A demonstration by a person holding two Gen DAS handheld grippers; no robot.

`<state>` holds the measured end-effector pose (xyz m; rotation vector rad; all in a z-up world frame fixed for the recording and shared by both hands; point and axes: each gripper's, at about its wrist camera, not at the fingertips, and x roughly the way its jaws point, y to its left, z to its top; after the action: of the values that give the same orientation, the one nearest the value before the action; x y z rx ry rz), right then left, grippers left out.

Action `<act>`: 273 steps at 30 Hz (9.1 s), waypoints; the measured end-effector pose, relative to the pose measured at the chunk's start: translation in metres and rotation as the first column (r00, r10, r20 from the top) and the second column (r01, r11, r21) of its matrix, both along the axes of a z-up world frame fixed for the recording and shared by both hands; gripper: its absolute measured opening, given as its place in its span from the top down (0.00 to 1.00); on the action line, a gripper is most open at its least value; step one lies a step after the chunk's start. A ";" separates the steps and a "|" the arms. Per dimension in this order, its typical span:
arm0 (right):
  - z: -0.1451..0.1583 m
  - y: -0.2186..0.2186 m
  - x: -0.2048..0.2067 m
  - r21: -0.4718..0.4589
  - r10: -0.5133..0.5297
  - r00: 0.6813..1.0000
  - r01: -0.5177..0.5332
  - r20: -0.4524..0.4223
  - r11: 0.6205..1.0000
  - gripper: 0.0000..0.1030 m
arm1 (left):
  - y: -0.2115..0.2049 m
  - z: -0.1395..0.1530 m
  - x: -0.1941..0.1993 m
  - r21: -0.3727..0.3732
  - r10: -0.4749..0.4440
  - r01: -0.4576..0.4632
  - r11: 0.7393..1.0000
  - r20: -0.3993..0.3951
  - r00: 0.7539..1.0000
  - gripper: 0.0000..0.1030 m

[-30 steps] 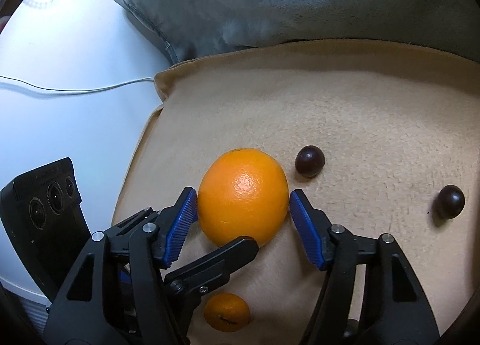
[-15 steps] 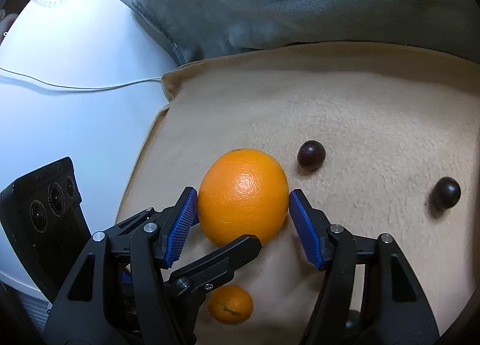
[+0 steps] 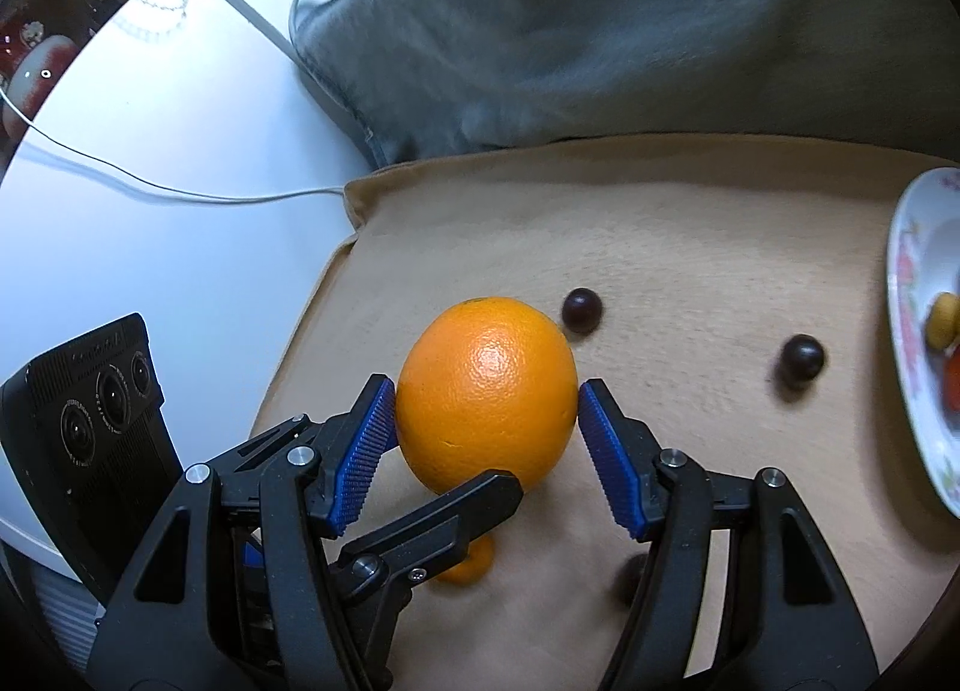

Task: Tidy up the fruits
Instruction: 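Carry the large orange onto the plate and open the right gripper, then move the left gripper toward the mandarin while the right approaches a dark plum, then grasp the mandarin with the left gripper while the right grasps the dark plum, then carry the mandarin and dark plum over the floral plate with both grippers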

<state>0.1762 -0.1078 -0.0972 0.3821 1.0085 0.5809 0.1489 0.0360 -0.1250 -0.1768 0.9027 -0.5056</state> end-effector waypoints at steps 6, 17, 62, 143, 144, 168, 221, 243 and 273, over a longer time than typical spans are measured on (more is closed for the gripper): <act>0.007 -0.033 -0.014 0.010 -0.045 0.999 0.044 0.019 0.999 0.36 | -0.027 0.009 -0.008 0.009 -0.043 0.043 0.999 0.024 0.999 0.42; 0.012 -0.102 -0.037 0.014 -0.132 0.990 0.132 0.041 0.991 0.36 | -0.089 0.021 -0.018 0.028 -0.150 0.149 0.988 0.047 0.988 0.42; -0.005 -0.251 -0.055 0.054 -0.330 0.944 0.330 0.003 0.943 0.37 | -0.232 0.009 -0.011 0.087 -0.353 0.354 0.931 -0.028 0.935 0.42; 0.036 -0.095 -0.213 -0.263 0.025 0.925 0.083 0.380 0.961 0.28 | 0.038 0.031 -0.169 0.209 0.113 -0.165 0.964 0.241 0.964 0.30; 0.033 -0.094 -0.211 -0.265 0.029 0.928 0.077 0.373 0.961 0.28 | 0.037 0.030 -0.169 0.208 0.109 -0.160 0.965 0.237 0.965 0.30; -0.026 -0.060 -0.098 -0.300 0.216 0.959 -0.154 0.185 0.941 0.52 | 0.008 -0.007 -0.087 0.253 0.024 -0.039 0.967 0.062 0.998 0.41; -0.022 -0.051 -0.068 -0.348 0.241 0.950 -0.161 0.199 0.924 0.74 | -0.015 -0.015 -0.052 0.221 -0.018 0.006 0.975 0.055 0.998 0.66; 0.018 -0.165 -0.074 -0.326 0.032 0.958 0.066 0.285 0.943 0.74 | -0.103 0.024 -0.012 0.195 -0.161 0.130 0.972 0.152 0.975 0.66; -0.013 -0.242 -0.018 -0.325 -0.077 0.971 0.150 0.226 0.934 0.74 | -0.185 0.016 0.069 0.217 -0.278 0.249 0.944 0.113 0.954 0.66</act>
<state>0.1584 -0.3499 -0.1104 0.0680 0.8557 0.3233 0.2175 -0.1490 -0.1088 0.1662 0.8350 -0.6639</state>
